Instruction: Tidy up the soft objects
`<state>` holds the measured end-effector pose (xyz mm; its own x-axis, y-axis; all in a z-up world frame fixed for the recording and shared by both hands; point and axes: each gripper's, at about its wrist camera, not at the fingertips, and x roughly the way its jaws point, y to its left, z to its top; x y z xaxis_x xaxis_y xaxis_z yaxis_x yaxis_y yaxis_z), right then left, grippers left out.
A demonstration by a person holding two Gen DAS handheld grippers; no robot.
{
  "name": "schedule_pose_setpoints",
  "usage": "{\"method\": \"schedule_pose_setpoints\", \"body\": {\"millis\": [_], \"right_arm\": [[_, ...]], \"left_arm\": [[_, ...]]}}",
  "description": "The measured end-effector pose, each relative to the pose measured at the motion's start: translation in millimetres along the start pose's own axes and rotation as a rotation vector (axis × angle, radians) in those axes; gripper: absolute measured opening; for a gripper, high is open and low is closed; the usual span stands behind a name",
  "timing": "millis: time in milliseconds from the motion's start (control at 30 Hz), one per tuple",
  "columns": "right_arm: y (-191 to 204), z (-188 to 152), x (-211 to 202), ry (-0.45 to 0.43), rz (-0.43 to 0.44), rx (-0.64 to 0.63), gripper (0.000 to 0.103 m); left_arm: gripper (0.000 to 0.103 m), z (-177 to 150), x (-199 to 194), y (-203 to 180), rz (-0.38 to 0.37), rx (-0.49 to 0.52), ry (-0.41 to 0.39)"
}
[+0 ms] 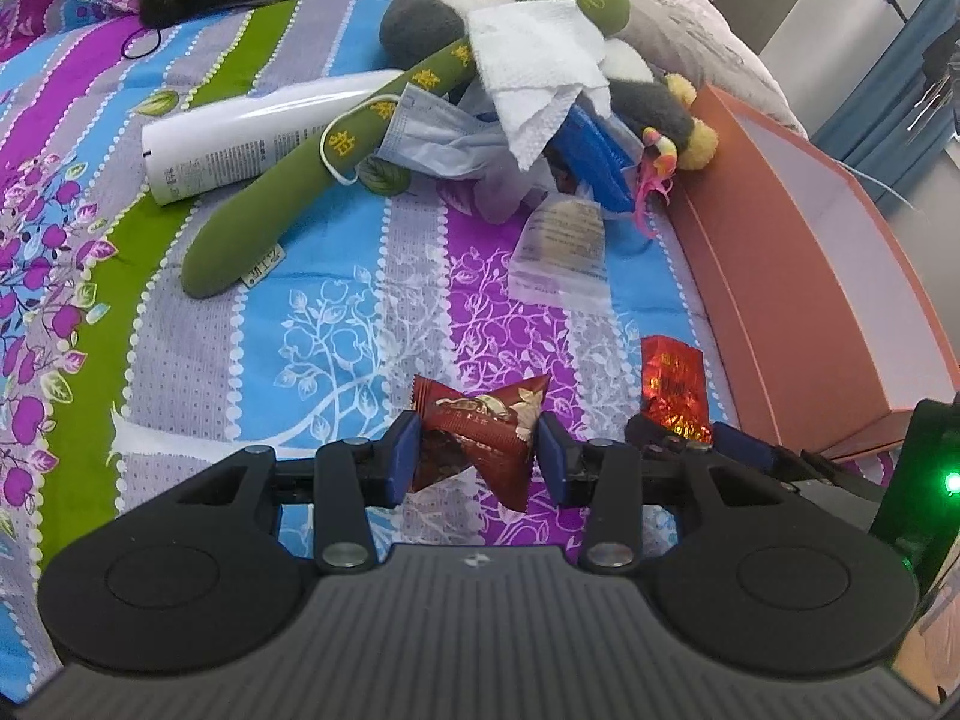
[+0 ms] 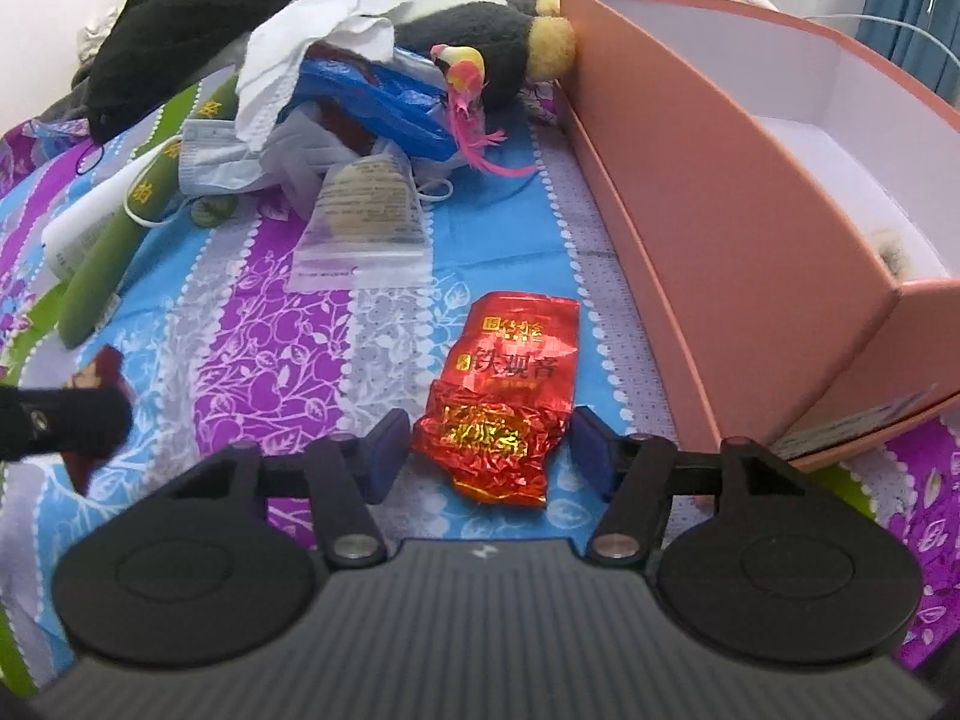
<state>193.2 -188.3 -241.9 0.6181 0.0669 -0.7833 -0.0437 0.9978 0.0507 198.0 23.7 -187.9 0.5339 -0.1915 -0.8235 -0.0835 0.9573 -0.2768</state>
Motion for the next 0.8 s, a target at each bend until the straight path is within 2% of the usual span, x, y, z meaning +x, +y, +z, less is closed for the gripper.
{"method": "schedule_pose_setpoints", "body": {"millis": [433,600,800], "right_arm": [[-2,0,-53,-0.039,0.077,-0.029,0.061],[-4,6,-83,-0.082,0.106,-0.033,0.061],[-11,28,-124,-0.174,0.139,-0.035,0.061]], "left_arm": [[0.048,-2,-28,-14,-0.024,0.047,-0.021],[0.048,2,-45,-26,-0.039,0.078,-0.052],[0.048,18,-77,-45,-0.101,0.086,-0.082]]}}
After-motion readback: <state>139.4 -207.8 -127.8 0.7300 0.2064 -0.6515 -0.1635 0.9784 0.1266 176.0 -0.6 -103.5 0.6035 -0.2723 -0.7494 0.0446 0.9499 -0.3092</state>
